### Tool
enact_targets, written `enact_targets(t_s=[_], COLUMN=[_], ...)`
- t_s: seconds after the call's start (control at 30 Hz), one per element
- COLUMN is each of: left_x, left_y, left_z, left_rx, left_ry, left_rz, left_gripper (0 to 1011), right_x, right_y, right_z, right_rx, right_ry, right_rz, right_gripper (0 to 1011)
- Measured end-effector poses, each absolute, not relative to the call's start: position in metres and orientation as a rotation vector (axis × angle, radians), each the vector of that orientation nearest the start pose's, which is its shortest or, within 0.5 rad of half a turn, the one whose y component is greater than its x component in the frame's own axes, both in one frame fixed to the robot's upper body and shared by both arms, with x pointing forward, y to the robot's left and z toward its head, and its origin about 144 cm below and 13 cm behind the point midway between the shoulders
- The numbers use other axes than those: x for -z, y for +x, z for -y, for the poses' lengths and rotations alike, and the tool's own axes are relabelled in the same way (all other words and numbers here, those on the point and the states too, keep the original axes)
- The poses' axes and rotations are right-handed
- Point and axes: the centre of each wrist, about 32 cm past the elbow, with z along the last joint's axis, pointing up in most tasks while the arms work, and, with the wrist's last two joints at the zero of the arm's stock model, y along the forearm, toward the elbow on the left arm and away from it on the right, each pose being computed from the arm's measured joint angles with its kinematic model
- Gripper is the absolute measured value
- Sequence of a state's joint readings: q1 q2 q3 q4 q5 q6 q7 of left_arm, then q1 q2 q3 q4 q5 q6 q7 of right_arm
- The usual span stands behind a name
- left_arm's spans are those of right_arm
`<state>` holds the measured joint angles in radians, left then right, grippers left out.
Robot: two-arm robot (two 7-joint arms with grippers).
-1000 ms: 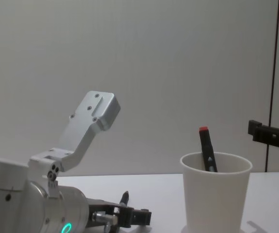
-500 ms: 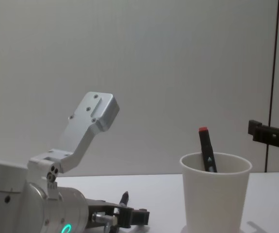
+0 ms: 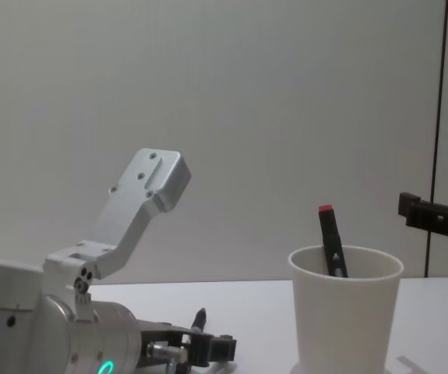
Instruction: Place the pen into the pen holder.
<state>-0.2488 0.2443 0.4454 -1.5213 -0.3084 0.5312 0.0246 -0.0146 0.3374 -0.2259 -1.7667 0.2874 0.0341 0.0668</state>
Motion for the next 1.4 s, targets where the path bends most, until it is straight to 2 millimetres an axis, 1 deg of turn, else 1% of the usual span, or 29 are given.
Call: enact_targets(t_s=[0.43,1.4], left_x=[-1.1793,-1.1790], left_y=[0.5002,0.5002], left_z=[-0.1668,-0.1669], left_rx=[-1.160,-1.160], left_ry=[0.418,0.419], left_rz=[-0.246,-0.246], left_gripper=[755,565], right_x=[-1.1887,-1.1887], right_y=[0.4433,0.4433], right_z=[0.2371,0.2371], right_rx=[1.230,1.229], right_ry=[0.026,0.026], right_rz=[0.075,0.075], right_gripper=[1001,1002])
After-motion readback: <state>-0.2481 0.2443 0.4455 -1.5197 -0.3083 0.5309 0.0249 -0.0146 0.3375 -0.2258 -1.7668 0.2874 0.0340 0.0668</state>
